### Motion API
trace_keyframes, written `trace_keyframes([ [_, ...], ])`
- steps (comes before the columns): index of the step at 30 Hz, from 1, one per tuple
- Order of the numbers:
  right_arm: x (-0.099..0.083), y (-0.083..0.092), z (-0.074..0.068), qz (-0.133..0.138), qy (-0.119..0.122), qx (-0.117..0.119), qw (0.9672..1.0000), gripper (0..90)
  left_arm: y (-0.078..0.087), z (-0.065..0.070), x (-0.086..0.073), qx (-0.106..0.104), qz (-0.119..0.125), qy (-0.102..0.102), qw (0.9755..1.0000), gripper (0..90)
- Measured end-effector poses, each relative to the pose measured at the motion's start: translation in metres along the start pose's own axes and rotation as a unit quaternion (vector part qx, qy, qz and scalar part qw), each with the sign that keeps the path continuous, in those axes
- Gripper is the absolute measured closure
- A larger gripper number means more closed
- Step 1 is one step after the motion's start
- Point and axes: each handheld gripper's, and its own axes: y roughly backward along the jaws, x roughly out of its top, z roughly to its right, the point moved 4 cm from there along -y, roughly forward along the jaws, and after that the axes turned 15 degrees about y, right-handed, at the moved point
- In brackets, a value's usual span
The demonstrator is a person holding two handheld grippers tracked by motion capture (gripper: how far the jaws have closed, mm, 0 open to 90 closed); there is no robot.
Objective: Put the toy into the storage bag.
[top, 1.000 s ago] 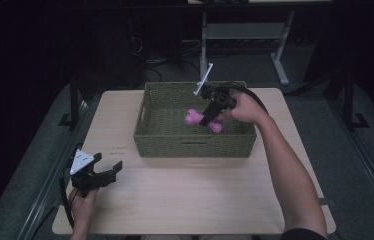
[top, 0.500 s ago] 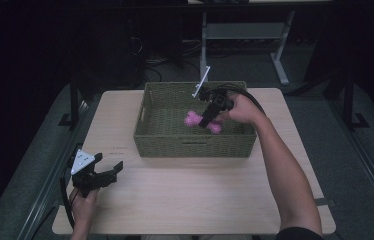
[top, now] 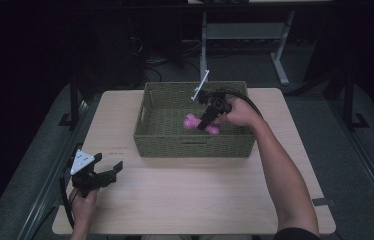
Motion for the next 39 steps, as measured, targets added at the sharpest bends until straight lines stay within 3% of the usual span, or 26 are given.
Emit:
trace_keyframes([
  [24,-0.004,-0.013,0.006,0.004,-0.016,0.013,0.9998,57.8,-0.001,0.001,0.000,0.000,0.001,-0.003,1.0000,13.8],
  [31,-0.009,-0.023,0.006,0.000,-0.022,0.017,0.9996,57.7,-0.001,0.002,0.000,0.000,0.001,-0.005,1.0000,13.9],
  [39,-0.009,-0.022,0.006,0.002,-0.027,0.018,0.9995,57.5,-0.001,0.002,0.001,0.001,0.002,-0.005,1.0000,13.9],
])
